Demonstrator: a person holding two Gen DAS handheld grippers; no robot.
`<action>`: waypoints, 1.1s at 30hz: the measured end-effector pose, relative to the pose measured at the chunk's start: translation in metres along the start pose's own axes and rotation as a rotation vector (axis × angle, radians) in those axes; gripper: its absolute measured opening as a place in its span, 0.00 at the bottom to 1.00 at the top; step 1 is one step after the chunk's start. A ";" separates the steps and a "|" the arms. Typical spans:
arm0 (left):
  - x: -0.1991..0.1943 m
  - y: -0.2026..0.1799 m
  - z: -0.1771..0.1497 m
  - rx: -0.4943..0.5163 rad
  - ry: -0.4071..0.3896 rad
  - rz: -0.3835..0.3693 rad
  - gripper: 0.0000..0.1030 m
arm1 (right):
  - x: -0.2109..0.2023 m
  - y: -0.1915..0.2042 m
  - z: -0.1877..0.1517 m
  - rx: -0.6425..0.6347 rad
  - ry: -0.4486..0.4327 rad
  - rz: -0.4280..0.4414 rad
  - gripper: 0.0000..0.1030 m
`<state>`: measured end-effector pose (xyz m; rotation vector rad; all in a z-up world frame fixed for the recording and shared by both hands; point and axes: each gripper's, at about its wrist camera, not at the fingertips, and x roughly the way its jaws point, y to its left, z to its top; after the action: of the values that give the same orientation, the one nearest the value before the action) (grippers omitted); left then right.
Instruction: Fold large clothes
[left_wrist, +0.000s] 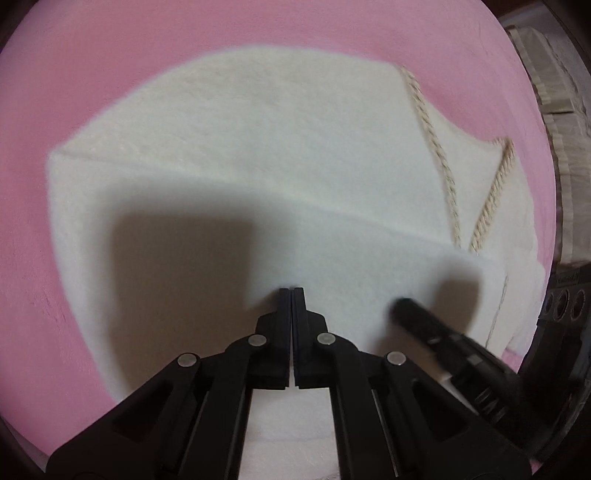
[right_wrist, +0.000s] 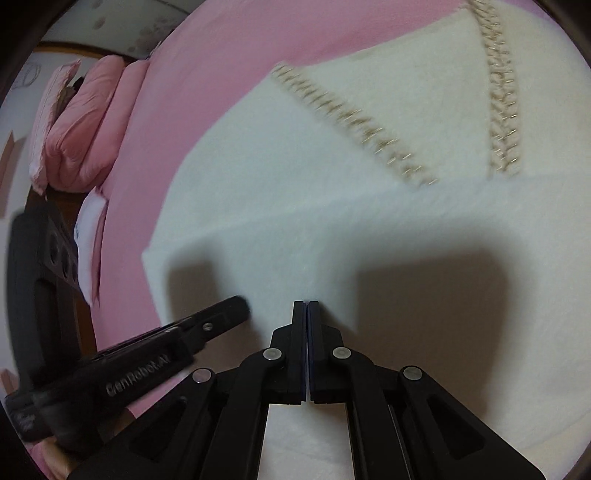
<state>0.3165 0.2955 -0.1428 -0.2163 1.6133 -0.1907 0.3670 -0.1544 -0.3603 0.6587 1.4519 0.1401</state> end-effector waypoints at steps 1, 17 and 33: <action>-0.010 0.012 0.002 -0.007 -0.038 0.025 0.01 | -0.005 -0.012 0.005 0.020 -0.006 -0.003 0.00; -0.093 0.070 -0.057 -0.159 -0.105 -0.161 0.01 | -0.121 -0.110 0.003 0.167 -0.216 -0.060 0.00; -0.113 0.104 -0.172 -0.111 -0.071 0.036 0.01 | -0.085 -0.099 -0.012 -0.014 -0.051 -0.253 0.00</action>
<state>0.1476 0.4229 -0.0511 -0.2769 1.5576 -0.0652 0.3146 -0.2713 -0.3353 0.4591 1.4702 -0.0637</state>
